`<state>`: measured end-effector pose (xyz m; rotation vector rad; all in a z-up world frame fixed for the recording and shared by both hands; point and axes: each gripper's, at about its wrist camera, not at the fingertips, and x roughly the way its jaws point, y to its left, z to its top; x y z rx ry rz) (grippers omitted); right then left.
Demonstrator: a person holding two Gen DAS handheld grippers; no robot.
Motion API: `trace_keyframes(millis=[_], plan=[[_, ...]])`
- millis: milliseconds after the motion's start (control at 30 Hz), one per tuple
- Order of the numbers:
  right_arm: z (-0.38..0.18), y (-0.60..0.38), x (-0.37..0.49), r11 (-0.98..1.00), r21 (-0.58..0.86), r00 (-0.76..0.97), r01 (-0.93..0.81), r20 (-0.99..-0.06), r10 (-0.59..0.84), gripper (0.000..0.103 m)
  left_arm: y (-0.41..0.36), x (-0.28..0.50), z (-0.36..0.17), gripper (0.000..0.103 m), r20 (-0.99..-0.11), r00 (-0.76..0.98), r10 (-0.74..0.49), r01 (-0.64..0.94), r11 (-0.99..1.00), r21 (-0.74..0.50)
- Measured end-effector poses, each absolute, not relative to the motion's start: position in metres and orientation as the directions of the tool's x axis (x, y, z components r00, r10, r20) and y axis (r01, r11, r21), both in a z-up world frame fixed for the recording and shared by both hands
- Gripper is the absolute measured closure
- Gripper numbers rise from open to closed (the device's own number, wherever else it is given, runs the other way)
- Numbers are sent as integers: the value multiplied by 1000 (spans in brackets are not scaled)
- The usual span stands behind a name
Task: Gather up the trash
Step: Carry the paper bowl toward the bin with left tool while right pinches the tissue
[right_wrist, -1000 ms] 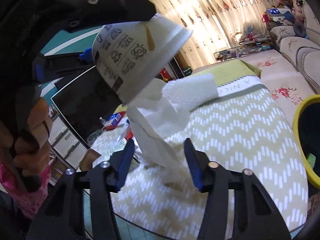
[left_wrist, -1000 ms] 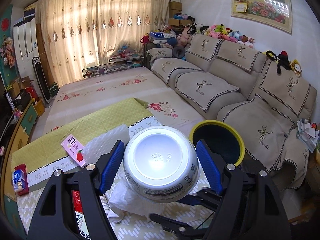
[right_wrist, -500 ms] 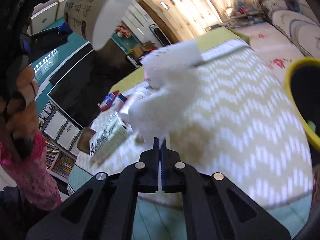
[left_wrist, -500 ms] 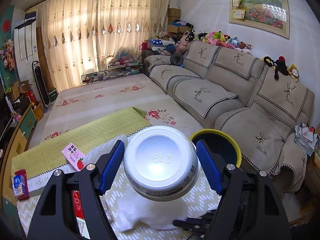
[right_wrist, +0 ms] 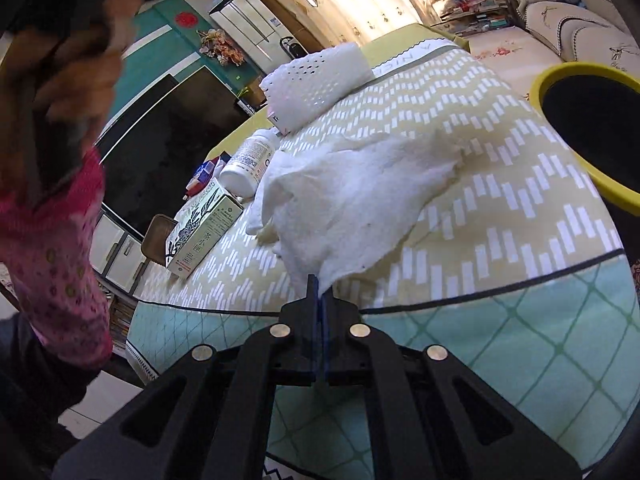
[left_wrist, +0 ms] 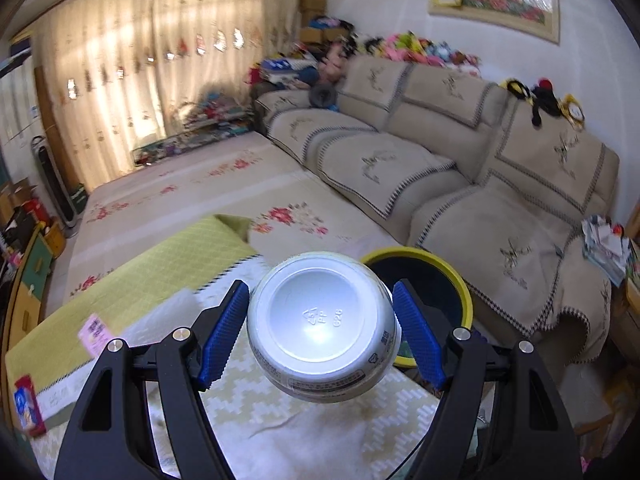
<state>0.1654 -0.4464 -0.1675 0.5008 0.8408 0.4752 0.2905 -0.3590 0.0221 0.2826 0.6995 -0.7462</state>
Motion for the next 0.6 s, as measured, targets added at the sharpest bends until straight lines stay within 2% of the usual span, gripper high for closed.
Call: trace_keyframes(millis=[300, 600], plan=[[-168, -444, 159, 800, 561, 602, -212, -570, 559, 102, -478, 311, -15, 29, -764, 398, -507, 813, 581, 38], [-168, -446, 156, 795, 566, 606, -217, -560, 564, 102, -585, 327, -91, 29, -852, 267, -451, 881, 472, 26]])
